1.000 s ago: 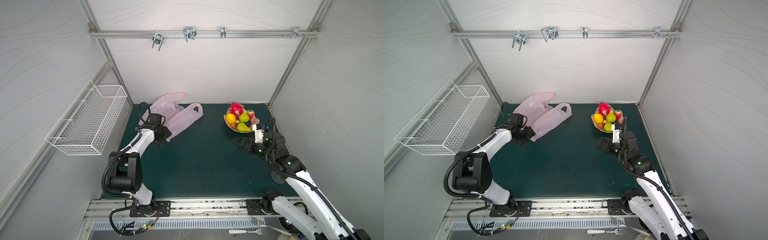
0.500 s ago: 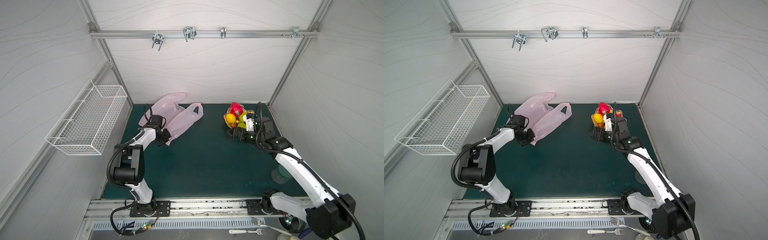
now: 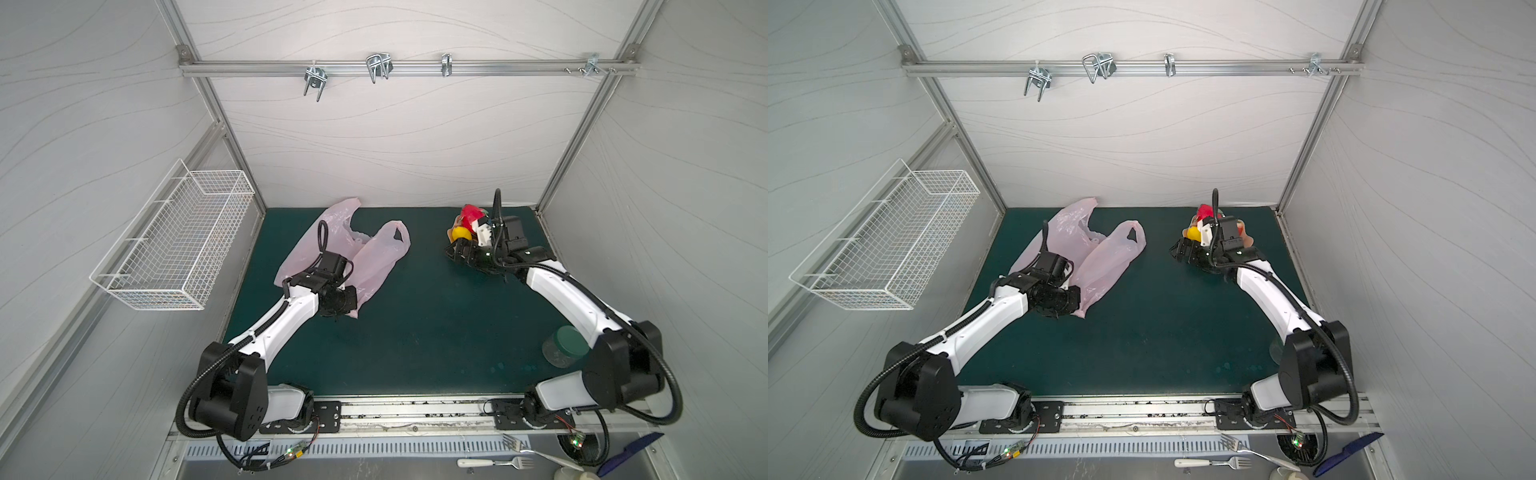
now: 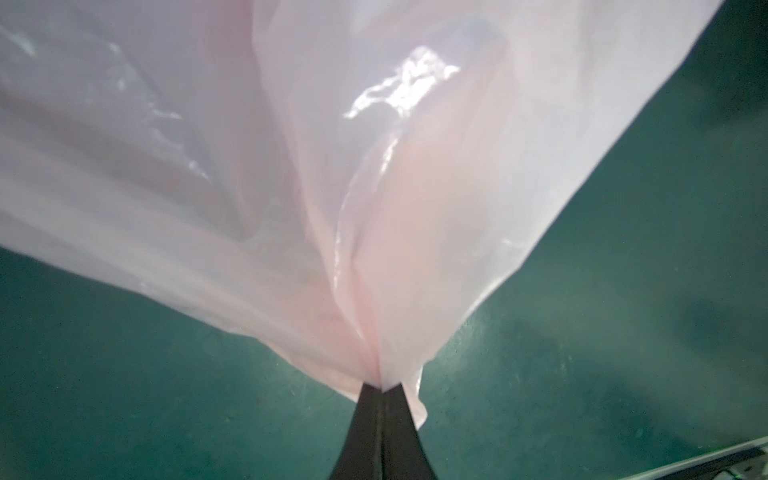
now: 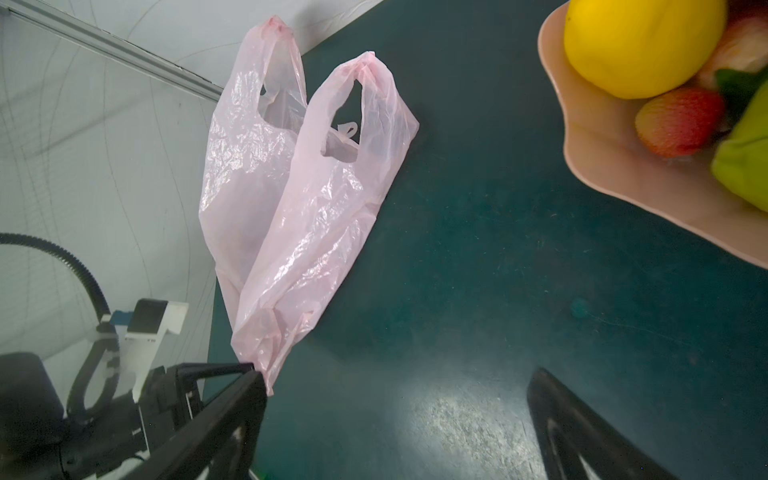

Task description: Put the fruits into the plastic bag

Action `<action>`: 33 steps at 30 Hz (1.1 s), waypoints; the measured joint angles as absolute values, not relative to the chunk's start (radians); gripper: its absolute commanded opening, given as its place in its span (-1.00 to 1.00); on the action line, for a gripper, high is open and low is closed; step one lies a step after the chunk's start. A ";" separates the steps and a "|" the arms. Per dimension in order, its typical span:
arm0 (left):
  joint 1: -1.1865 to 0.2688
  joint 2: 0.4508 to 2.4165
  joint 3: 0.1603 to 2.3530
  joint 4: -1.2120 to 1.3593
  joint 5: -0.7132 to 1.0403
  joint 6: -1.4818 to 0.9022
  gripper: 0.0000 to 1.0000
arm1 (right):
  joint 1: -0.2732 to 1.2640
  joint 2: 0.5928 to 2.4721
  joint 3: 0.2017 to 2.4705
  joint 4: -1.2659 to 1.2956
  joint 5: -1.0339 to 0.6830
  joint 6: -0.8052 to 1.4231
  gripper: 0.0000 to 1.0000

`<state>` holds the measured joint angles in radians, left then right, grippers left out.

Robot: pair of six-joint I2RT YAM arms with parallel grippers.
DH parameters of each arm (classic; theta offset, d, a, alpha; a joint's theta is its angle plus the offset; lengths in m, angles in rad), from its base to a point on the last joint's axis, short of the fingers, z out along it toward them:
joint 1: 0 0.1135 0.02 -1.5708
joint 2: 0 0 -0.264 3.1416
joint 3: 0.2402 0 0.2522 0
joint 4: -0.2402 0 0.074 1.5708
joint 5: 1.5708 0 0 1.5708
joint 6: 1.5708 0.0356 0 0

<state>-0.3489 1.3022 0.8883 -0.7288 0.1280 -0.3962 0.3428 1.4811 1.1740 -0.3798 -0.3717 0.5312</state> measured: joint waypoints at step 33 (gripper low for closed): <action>-0.900 1.200 0.777 -0.910 -0.068 -0.615 -1.00 | 0.519 1.857 1.432 -0.578 -0.303 0.510 0.77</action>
